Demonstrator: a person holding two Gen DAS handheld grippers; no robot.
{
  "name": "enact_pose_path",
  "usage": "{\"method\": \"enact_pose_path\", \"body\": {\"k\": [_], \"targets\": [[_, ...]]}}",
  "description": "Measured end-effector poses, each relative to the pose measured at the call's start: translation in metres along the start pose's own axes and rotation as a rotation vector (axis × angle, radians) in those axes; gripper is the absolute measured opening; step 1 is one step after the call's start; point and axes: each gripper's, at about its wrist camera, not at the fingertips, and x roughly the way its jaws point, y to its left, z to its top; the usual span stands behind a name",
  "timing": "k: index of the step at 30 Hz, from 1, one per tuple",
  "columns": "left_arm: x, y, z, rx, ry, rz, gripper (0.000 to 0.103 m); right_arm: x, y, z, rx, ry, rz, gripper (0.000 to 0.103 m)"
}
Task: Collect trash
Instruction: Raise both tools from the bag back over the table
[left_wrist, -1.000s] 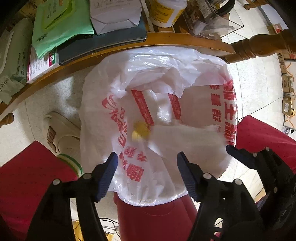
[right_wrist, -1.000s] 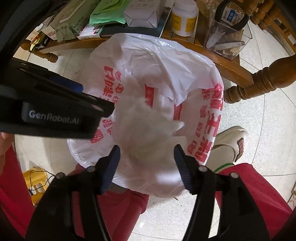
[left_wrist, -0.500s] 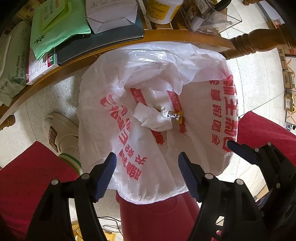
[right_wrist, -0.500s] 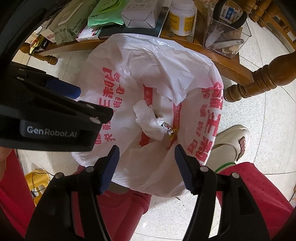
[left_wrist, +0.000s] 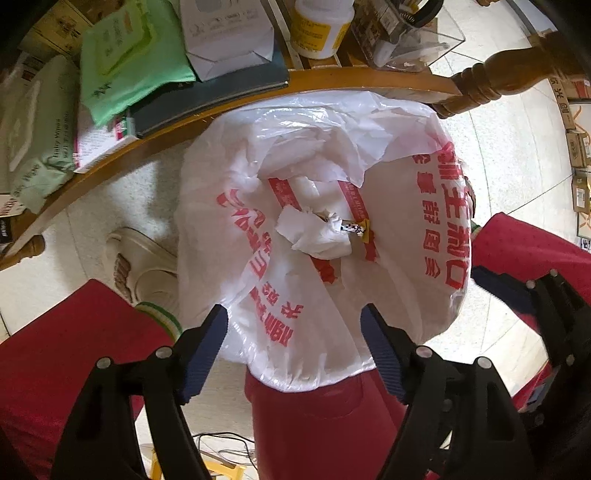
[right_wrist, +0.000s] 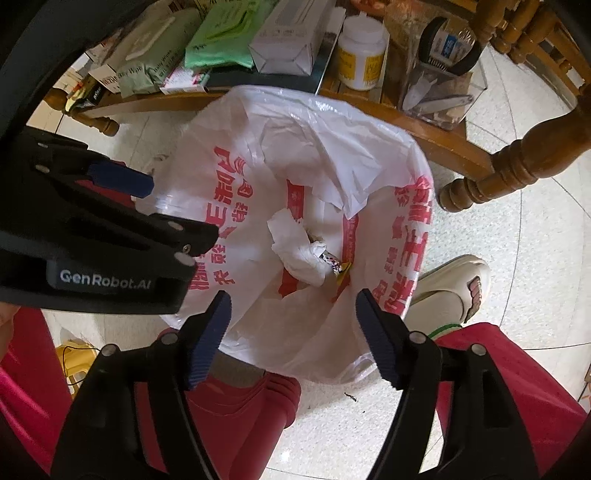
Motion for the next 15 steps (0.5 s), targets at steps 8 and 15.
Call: {"method": "enact_pose_path", "body": {"k": [8,15], "targets": [[-0.062,0.009,-0.045,0.010,-0.138,0.038,0.082,-0.060,0.002,-0.015,0.061,-0.107,0.000,0.084],[-0.161,0.018,-0.099,0.064,-0.307,0.086,0.085,-0.159,0.012,-0.027,-0.001,-0.320,-0.089,0.084]]}}
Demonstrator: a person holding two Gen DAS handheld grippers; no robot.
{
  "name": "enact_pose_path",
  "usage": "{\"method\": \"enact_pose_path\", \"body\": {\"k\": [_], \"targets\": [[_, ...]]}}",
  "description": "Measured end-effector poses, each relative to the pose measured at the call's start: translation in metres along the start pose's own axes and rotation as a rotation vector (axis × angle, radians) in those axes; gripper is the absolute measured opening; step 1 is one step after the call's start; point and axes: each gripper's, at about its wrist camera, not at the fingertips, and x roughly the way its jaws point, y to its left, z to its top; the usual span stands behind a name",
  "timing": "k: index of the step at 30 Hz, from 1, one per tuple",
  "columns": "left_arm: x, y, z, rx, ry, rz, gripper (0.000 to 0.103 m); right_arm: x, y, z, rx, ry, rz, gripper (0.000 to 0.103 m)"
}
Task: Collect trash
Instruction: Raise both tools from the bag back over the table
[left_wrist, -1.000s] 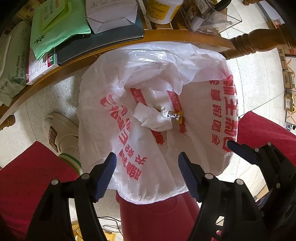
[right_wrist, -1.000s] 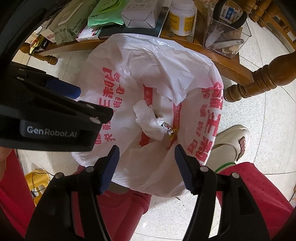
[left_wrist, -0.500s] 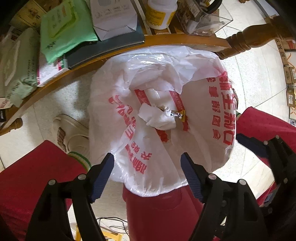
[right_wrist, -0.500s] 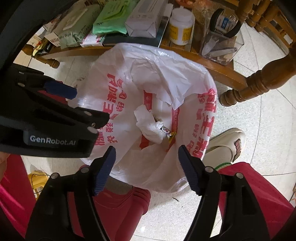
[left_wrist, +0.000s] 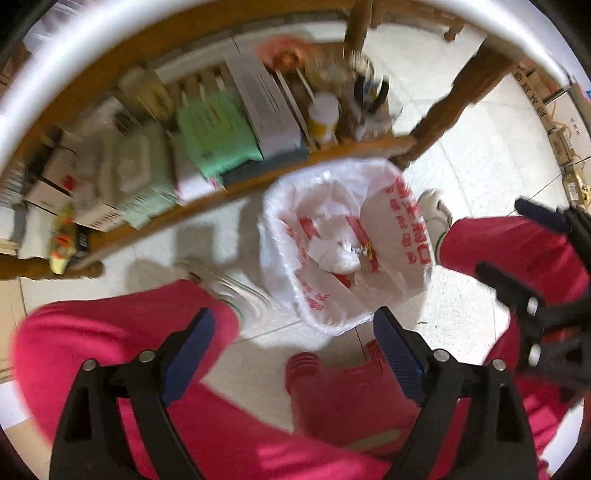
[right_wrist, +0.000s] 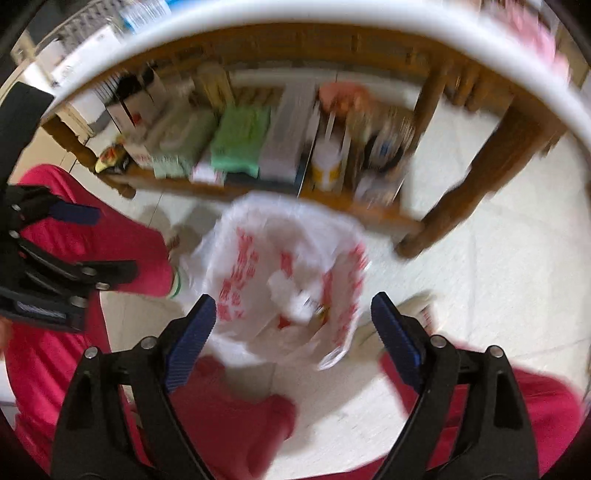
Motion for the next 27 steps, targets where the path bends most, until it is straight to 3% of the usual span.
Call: {"method": "enact_pose_path", "body": {"k": [6,9,14,18,22,27], "targets": [[-0.107,0.041,0.007,-0.084,-0.164,-0.003,0.090,-0.084,0.002,0.034,-0.141,-0.202,-0.089,0.087],[-0.161,0.065,0.016,-0.127,-0.226,-0.019,0.092,-0.120,-0.004,0.053,-0.161,-0.284,-0.072,0.088],[-0.240,0.088,0.028,-0.116,-0.341,0.048,0.094,-0.190,-0.021,0.092,-0.151,-0.432,0.001,0.093],[-0.276,0.093,0.038,-0.049,-0.366,0.079,0.095,-0.245,-0.031,0.119,-0.173,-0.559,0.041,0.096],[-0.299,0.097,0.048,-0.013,-0.362,0.066,0.095,-0.283,-0.034,0.146,-0.188,-0.604,0.066,0.096],[-0.313,0.096,0.058,0.055,-0.355,0.105,0.095,-0.308,-0.028,0.175,-0.251,-0.619,0.069,0.096]]}}
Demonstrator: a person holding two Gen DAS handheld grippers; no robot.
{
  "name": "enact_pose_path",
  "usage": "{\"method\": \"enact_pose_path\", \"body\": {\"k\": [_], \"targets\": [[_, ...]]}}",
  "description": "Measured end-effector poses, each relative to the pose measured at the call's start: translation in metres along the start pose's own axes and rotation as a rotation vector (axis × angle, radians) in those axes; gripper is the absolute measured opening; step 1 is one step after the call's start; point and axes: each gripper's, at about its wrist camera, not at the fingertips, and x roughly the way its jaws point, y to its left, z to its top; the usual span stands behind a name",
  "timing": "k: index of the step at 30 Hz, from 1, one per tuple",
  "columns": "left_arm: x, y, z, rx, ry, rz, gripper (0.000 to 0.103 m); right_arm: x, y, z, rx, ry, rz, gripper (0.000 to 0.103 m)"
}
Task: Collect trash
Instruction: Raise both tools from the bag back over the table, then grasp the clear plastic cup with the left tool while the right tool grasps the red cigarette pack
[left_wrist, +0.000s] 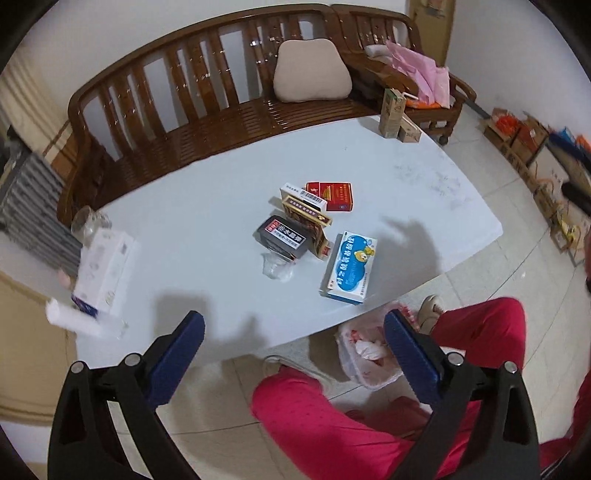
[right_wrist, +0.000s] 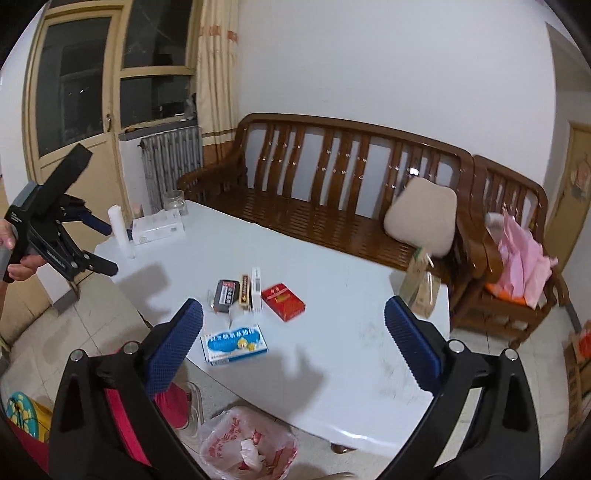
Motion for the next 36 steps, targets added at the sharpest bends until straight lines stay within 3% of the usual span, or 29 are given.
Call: {"method": "enact_pose_path", "body": {"k": [5,13,26,36], "targets": [[0.014,-0.004,0.007,0.093,0.019,0.033,0.095,0.017,0.002,0.021,-0.066,0.014,0.012,0.096],[0.055,0.003,0.014,0.148,0.076,0.008,0.095,0.058,0.000,0.038,-0.087,0.060,0.040,0.096],[0.140,0.013,0.016,0.200,0.177,-0.023,0.095,0.151,-0.013,0.037,-0.108,0.197,0.053,0.096],[0.201,0.023,0.016,0.207,0.227,-0.056,0.095,0.241,-0.013,0.009,-0.174,0.371,0.094,0.096]]}}
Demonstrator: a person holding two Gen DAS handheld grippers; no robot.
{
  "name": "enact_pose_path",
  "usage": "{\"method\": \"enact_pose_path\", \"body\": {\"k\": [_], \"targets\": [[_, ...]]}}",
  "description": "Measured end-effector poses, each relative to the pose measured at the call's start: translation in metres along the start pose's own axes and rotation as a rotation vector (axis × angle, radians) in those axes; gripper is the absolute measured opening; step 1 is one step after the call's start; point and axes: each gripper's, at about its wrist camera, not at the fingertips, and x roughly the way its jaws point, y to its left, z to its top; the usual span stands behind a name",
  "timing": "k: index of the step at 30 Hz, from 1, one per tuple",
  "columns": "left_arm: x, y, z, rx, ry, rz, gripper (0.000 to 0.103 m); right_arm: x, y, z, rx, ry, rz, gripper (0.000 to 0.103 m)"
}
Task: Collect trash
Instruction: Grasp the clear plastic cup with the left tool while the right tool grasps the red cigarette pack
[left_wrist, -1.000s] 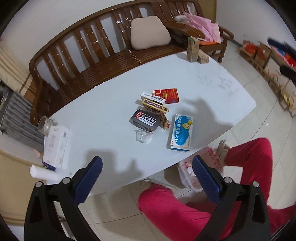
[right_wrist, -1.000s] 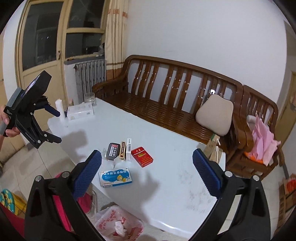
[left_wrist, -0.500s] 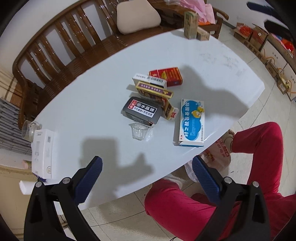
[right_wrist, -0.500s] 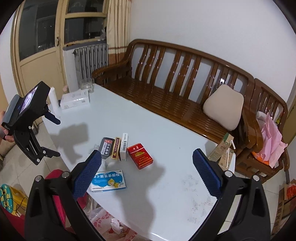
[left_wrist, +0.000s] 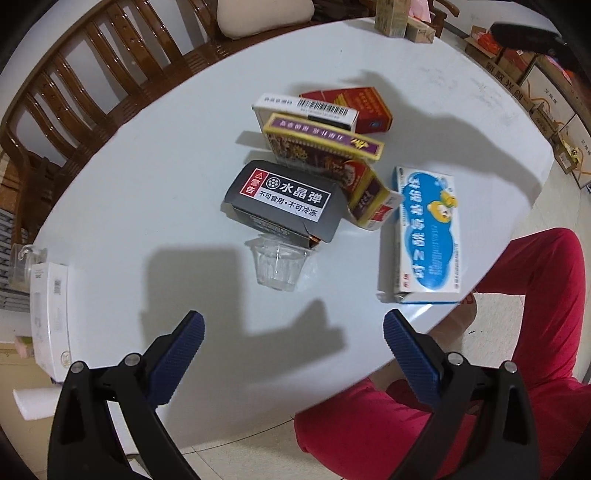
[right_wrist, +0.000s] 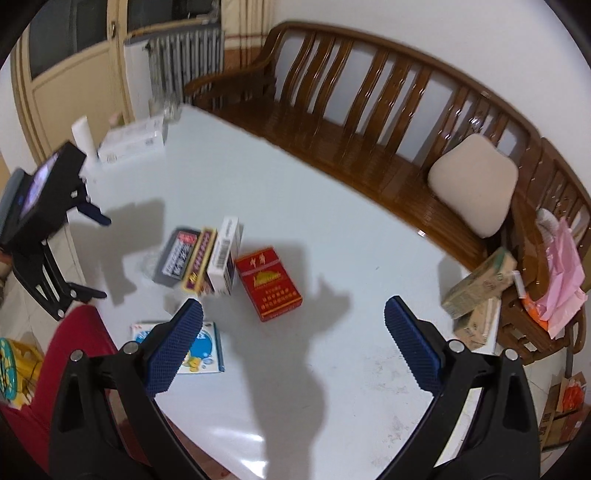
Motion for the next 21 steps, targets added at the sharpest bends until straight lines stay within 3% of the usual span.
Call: {"method": "enact_pose_path", "body": {"k": [3,14,21], "targets": [[0.012,0.002,0.004,0.008,0.000,-0.023,0.095,0.027,0.000,-0.001,-0.012,0.054,0.065,0.096],[0.046,0.011,0.019,0.015,0.007,-0.063,0.094,0.114,0.010,0.004,-0.162,0.226,0.103,0.096],[0.056,0.015,0.025,0.011,0.015,-0.073,0.080,0.144,0.018,0.006,-0.206,0.276,0.129,0.096]]}}
